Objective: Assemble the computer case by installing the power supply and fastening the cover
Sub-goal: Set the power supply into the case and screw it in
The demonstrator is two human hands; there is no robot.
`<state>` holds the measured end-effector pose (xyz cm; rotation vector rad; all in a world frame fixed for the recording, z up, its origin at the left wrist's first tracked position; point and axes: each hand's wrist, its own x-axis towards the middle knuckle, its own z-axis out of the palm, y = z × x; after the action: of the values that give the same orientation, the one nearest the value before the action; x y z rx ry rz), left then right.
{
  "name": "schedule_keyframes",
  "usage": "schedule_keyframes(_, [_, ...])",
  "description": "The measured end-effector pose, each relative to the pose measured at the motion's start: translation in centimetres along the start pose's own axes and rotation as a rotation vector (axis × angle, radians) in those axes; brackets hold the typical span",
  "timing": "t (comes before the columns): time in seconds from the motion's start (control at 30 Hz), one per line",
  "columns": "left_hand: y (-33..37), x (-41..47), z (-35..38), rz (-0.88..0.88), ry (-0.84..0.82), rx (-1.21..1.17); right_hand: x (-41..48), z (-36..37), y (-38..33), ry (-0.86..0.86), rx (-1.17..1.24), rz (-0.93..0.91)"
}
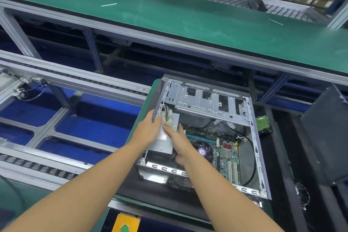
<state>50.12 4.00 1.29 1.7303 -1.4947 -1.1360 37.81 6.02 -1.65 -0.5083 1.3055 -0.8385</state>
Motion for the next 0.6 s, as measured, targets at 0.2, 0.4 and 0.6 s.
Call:
schedule_keyframes(0.2, [0.1, 0.0, 0.0, 0.020, 0.004, 0.045, 0.8, -1.1, 0.1, -0.013, 0.034, 0.003])
schedule_keyframes(0.4, [0.4, -0.3, -0.3, 0.019, -0.005, 0.050, 0.9, -2.0, -0.2, -0.054, -0.107, -0.062])
schedule_keyframes(0.6, [0.4, -1.2, -0.6, 0.236, -0.019, 0.061, 1.4, -2.1, -0.7, -0.036, -0.220, -0.099])
